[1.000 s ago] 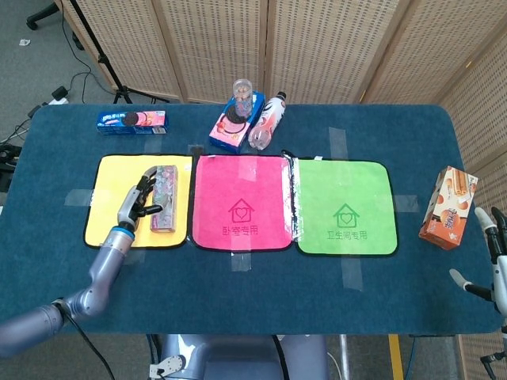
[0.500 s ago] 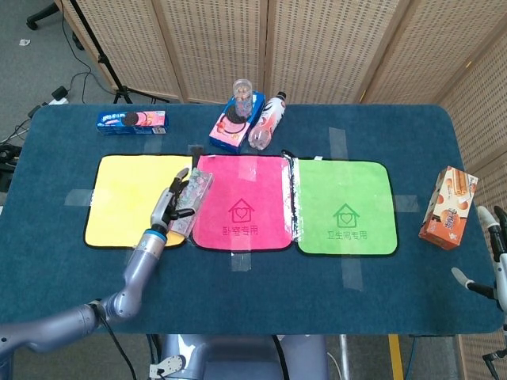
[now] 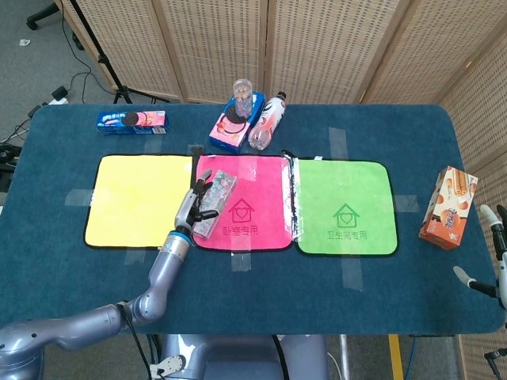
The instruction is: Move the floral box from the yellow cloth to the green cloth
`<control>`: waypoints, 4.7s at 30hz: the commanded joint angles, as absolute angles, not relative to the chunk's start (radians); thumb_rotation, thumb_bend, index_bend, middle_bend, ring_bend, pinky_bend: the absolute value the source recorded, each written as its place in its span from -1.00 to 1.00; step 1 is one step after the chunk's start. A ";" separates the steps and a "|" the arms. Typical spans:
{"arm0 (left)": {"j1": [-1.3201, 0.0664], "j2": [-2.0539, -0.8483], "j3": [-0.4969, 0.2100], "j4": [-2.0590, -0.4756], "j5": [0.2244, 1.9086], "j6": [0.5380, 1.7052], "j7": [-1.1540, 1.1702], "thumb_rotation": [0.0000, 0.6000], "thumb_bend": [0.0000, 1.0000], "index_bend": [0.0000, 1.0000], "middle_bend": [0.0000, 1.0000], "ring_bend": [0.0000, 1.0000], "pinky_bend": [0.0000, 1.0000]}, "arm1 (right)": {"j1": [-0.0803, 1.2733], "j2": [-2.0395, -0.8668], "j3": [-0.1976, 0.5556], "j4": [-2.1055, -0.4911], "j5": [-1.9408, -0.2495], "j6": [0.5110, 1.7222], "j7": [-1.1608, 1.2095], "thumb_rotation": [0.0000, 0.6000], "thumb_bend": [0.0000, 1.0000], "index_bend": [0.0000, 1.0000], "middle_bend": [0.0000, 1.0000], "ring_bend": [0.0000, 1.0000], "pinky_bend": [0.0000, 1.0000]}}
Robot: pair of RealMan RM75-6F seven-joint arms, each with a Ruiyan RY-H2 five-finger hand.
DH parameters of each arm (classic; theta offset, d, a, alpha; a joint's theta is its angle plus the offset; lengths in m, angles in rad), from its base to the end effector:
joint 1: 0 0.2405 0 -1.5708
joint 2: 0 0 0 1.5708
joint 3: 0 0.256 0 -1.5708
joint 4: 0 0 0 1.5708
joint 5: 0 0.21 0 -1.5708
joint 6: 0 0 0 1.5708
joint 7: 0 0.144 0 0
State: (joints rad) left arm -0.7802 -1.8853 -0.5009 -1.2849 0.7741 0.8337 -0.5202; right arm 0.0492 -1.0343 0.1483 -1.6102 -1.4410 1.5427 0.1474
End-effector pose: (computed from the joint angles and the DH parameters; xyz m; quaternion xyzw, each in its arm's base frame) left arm -0.0981 0.3734 -0.0816 -0.2855 -0.7841 -0.5283 0.1565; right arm -0.3176 -0.1887 0.2122 0.5264 -0.3759 0.4410 0.6222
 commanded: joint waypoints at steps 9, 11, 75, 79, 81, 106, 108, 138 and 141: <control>-0.839 -1.956 -0.542 -1.256 0.710 0.819 -0.441 1.00 -0.05 -1.00 -1.00 -1.00 -1.00 | 0.049 -1.031 0.149 -1.610 -1.439 1.541 0.158 1.00 -1.00 -1.00 -1.00 -1.00 -1.00; -0.847 -1.961 -0.550 -1.253 0.704 0.821 -0.430 1.00 -0.05 -1.00 -1.00 -1.00 -1.00 | 0.049 -1.031 0.150 -1.610 -1.438 1.541 0.159 1.00 -1.00 -1.00 -1.00 -1.00 -1.00; -0.310 -1.123 -0.296 -1.649 1.148 1.172 -0.266 1.00 0.03 -1.00 -1.00 -1.00 -1.00 | 0.457 -1.018 0.166 -1.740 -1.681 1.102 -0.001 1.00 -0.97 -0.91 -1.00 -1.00 -1.00; -0.256 -1.089 -0.275 -1.658 1.184 1.227 -0.321 1.00 0.03 -1.00 -1.00 -1.00 -1.00 | 0.557 -1.061 0.183 -1.749 -1.680 0.989 -0.063 1.00 -0.61 -0.86 -1.00 -1.00 -1.00; -0.243 -1.086 -0.269 -1.653 1.186 1.244 -0.325 1.00 0.03 -1.00 -1.00 -1.00 -1.00 | 0.592 -1.074 0.189 -1.759 -1.672 0.945 -0.071 1.00 -0.35 -0.83 -1.00 -1.00 -1.00; -0.193 -1.043 -0.255 -1.666 1.150 1.267 -0.341 1.00 0.03 -1.00 -1.00 -1.00 -1.00 | 1.104 -1.464 0.250 -1.575 -1.108 0.578 -0.627 1.00 1.00 -0.77 -1.00 -1.00 -1.00; -0.194 -1.041 -0.255 -1.663 1.149 1.261 -0.346 1.00 0.03 -1.00 -1.00 -1.00 -1.00 | 1.138 -1.497 0.227 -1.547 -1.030 0.591 -0.685 1.00 1.00 -0.77 -1.00 -1.00 -1.00; -0.194 -1.035 -0.242 -1.664 1.170 1.243 -0.373 1.00 0.03 -1.00 -1.00 -1.00 -1.00 | 1.328 -1.504 -0.035 -1.528 -0.523 0.763 -0.981 1.00 1.00 -0.41 -0.73 -1.00 -1.00; -0.195 -1.036 -0.239 -1.667 1.174 1.241 -0.369 1.00 0.03 -1.00 -1.00 -1.00 -1.00 | 1.333 -1.487 -0.056 -1.537 -0.485 0.776 -0.991 1.00 1.00 -0.39 -0.71 -1.00 -1.00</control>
